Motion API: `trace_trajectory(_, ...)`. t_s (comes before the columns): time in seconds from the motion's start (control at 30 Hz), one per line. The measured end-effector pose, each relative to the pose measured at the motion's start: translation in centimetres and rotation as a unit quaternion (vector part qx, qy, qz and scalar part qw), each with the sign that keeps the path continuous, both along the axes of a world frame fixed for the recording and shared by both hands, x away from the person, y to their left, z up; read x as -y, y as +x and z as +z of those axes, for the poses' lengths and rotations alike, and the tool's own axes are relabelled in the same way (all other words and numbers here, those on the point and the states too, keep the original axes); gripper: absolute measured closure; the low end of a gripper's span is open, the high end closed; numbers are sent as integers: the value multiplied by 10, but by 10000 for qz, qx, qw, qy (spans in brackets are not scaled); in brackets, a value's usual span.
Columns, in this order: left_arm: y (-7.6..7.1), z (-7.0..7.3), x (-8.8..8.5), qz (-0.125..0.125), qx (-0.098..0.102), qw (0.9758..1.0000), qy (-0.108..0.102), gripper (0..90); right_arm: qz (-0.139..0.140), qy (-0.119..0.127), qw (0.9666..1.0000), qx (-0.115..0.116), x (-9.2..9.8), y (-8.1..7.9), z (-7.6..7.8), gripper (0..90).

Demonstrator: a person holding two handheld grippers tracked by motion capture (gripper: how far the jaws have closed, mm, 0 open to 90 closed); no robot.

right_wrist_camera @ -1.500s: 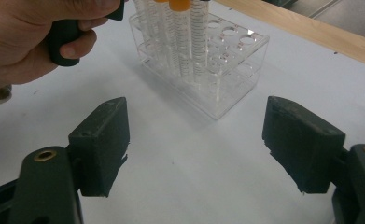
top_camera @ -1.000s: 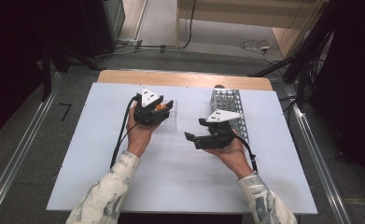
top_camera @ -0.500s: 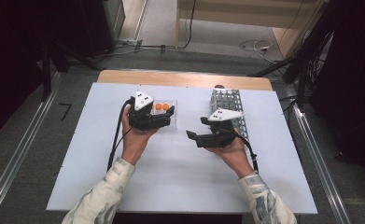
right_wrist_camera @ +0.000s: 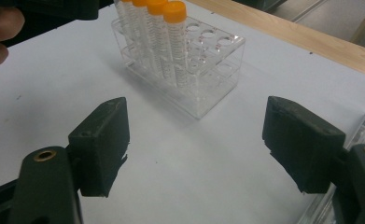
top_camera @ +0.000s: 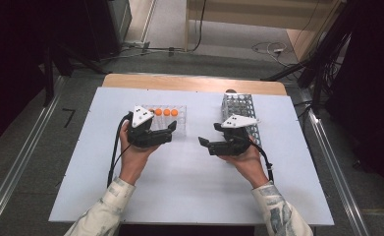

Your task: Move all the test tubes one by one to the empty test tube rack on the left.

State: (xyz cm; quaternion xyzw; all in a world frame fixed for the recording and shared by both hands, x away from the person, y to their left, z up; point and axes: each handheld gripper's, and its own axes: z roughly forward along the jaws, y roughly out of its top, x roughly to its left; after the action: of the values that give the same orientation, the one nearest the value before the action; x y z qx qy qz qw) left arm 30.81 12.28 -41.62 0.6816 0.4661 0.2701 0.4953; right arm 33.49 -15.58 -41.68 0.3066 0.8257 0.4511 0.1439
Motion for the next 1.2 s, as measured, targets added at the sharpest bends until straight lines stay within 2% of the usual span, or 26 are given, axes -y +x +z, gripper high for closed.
trace_trajectory(0.33,-15,-10,-12,106,-5,9999,-89,165,-88,69,9999,3,12,-3,0,216)
trace_trajectory(0.63,-26,-15,-24,140,-48,9999,-38,165,-204,181,9996,66,26,-9,1,206)
trace_trajectory(0.83,-31,-24,-31,291,-71,9996,-6,164,-340,160,9992,125,37,-14,-2,200)
trace_trajectory(0.93,-32,-29,-32,339,-100,9993,79,164,-365,183,9991,140,42,-17,-3,199)
trace_trajectory(1.2,-39,-31,-37,431,-92,9990,33,164,-498,223,9984,157,60,-24,-3,198)
